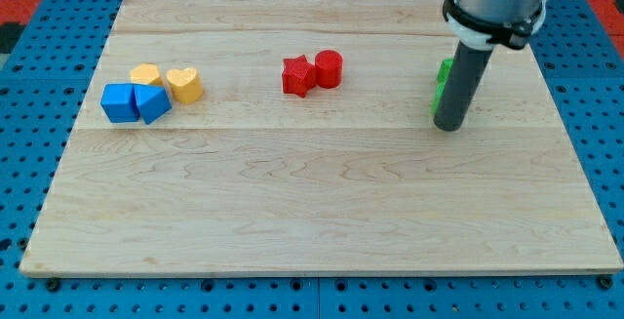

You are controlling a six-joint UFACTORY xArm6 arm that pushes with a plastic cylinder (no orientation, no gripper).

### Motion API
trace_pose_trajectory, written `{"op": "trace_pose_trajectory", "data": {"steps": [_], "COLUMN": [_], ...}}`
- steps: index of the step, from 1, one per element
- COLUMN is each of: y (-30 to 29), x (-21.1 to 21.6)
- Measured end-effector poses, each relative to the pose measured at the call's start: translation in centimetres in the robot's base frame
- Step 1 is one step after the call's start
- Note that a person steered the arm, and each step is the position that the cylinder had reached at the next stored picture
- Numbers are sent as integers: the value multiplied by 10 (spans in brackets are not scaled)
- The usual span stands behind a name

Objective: Slide the green circle to the green star

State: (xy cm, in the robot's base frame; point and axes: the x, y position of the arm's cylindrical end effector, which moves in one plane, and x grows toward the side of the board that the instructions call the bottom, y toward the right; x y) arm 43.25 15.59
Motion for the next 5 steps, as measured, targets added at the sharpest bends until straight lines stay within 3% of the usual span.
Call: {"op": "trace_pose_trajectory", "data": {"steps": [5], "y": [10], "x": [-1]}}
